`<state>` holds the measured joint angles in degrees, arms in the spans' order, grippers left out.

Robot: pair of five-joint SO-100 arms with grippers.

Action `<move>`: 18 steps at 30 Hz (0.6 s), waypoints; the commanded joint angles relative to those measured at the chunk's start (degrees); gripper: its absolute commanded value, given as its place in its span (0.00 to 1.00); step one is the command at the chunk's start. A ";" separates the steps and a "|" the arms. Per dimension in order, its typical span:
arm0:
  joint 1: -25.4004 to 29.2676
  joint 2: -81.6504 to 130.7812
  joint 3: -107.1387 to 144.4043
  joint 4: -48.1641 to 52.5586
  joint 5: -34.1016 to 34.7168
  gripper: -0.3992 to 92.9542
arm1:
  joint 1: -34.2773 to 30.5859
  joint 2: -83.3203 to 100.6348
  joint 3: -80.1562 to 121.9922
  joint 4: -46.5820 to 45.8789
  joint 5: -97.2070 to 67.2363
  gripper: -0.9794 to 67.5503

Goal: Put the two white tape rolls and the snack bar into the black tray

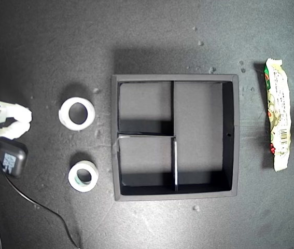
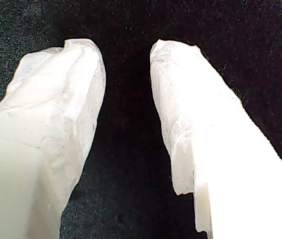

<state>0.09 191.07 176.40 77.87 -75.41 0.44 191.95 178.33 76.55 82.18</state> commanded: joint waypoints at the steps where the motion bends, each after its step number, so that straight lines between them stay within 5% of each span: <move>1: -1.32 3.08 3.43 2.02 0.62 0.01 | 0.00 0.09 0.70 0.26 -0.18 0.11; 6: -2.20 3.08 3.43 2.02 0.88 0.01 | 0.88 0.09 0.70 0.26 0.09 0.13; 10: -2.90 3.08 3.43 2.02 0.62 0.01 | 3.16 0.09 0.70 0.26 -0.18 0.01; 18: -3.08 3.08 3.43 1.85 -0.44 0.01 | 3.52 -0.53 0.70 0.35 0.70 0.01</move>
<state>-2.29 191.07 176.40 77.87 -75.06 3.25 191.95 178.33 76.73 82.53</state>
